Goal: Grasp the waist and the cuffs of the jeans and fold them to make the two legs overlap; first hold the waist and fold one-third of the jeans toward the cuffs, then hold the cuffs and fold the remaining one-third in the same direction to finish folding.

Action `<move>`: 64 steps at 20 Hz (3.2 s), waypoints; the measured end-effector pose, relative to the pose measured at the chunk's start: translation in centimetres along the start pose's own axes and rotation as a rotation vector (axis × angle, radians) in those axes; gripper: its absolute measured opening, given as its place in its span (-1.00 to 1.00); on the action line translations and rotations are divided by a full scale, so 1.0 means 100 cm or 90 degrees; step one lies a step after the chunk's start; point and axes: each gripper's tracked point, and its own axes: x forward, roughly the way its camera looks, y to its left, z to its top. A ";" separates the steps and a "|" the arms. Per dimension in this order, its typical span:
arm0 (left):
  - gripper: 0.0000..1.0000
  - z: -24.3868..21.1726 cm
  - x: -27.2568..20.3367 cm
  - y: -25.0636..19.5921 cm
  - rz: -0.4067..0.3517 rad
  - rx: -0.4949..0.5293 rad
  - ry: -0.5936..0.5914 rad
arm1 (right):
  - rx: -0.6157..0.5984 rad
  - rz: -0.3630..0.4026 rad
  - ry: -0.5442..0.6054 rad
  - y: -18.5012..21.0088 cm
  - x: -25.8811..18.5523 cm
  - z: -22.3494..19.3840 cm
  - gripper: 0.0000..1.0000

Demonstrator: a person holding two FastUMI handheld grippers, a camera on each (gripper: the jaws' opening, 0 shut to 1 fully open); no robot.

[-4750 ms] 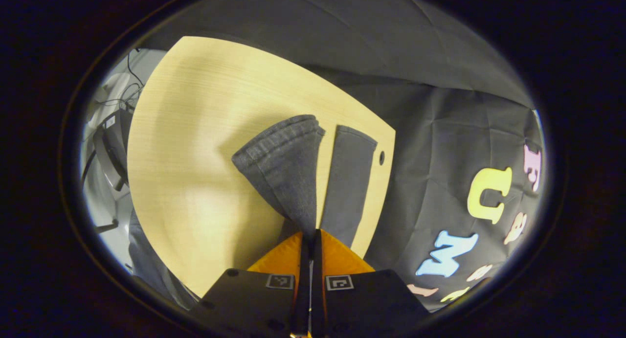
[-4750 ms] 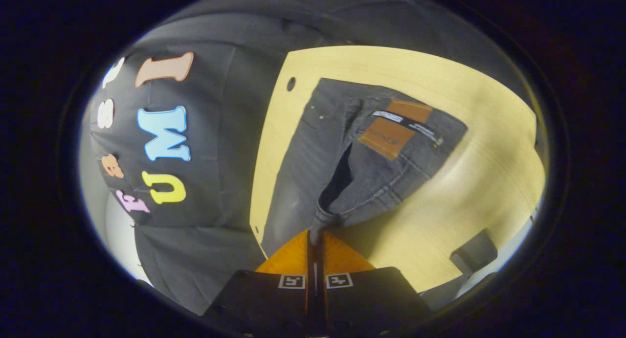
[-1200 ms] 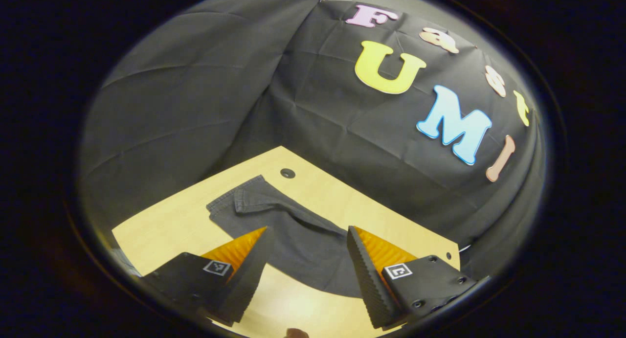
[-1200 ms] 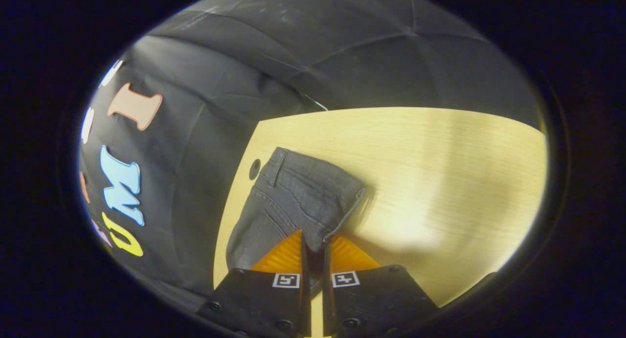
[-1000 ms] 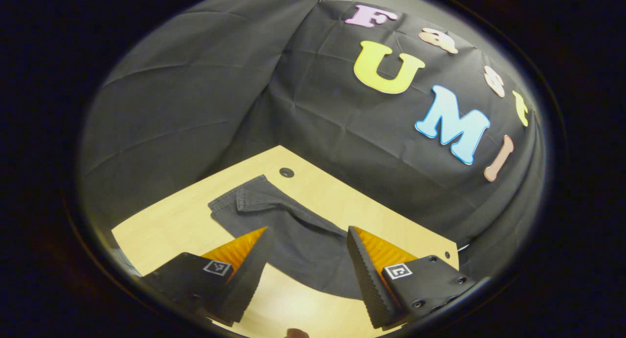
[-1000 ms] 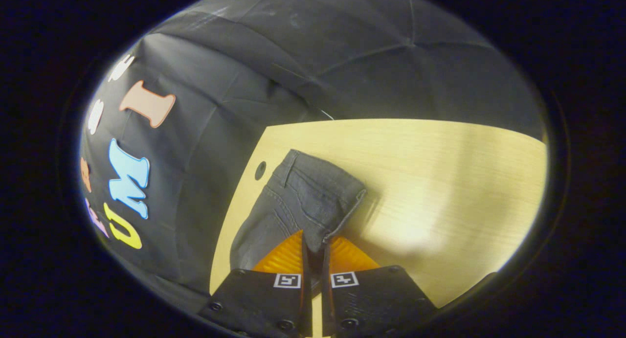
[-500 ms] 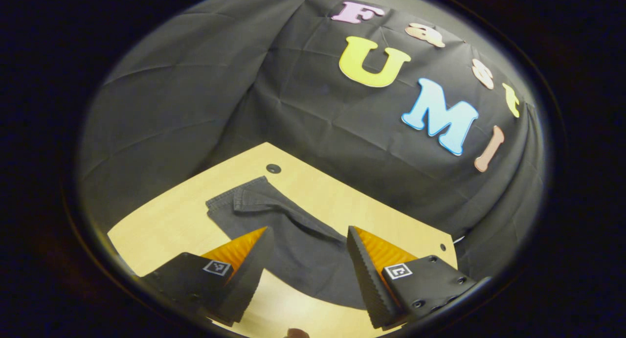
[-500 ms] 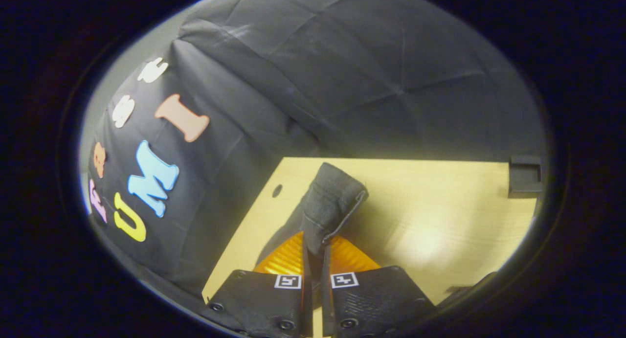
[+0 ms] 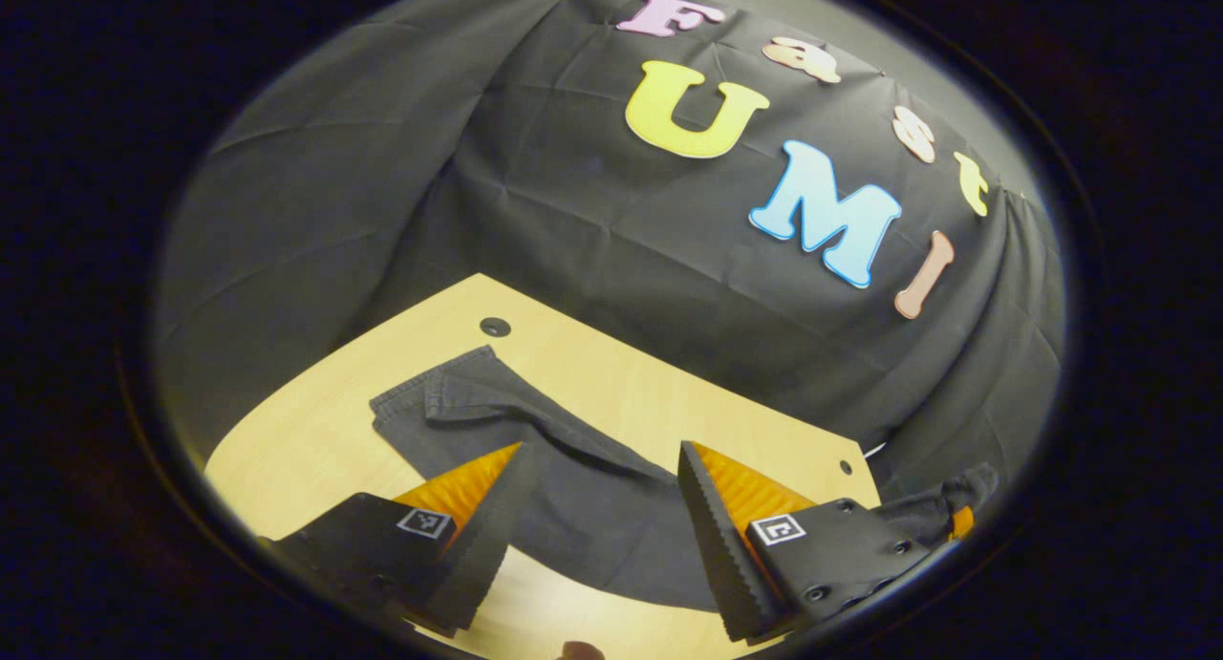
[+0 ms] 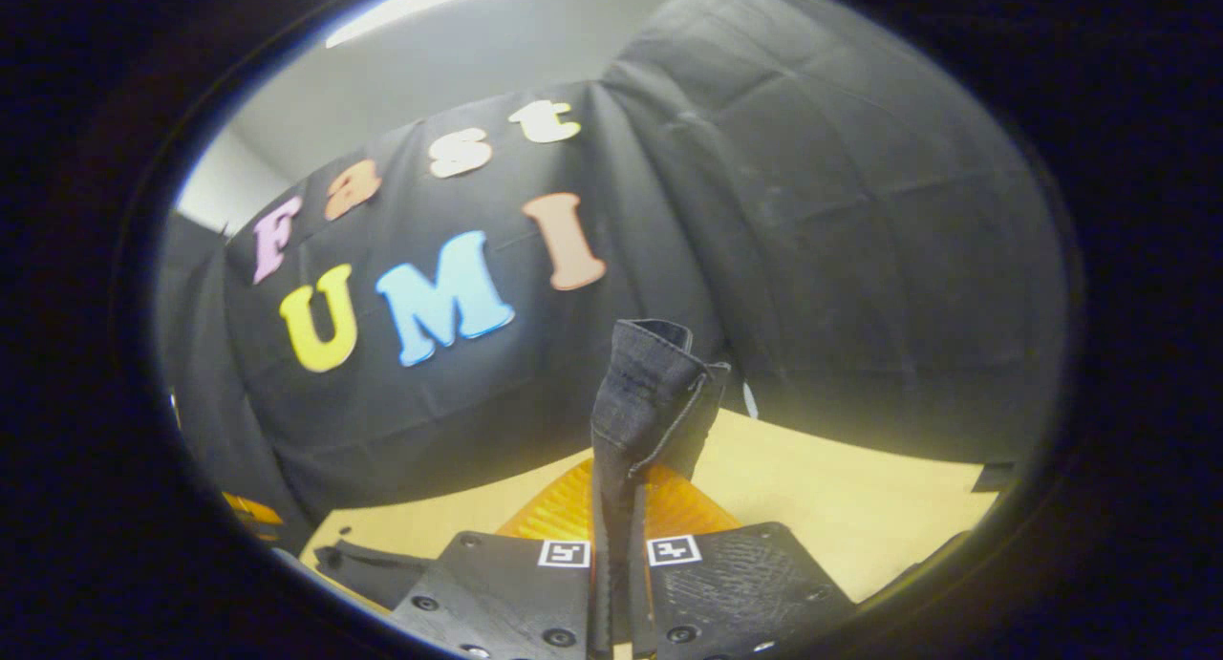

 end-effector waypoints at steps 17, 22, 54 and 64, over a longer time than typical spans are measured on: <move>0.96 -0.024 -0.034 0.121 0.071 -0.134 0.013 | -0.449 0.322 0.218 0.205 0.008 -0.245 -0.79; 0.97 -0.042 -0.018 0.151 0.088 -0.223 0.049 | -0.449 0.355 0.244 0.213 -0.004 -0.254 -0.26; 1.00 -0.039 0.147 0.255 0.064 -0.560 0.098 | -0.331 0.105 0.081 0.119 0.014 -0.030 0.89; 0.43 -0.054 0.184 0.241 0.001 -0.628 0.053 | -0.343 0.082 0.093 0.104 0.032 -0.023 0.89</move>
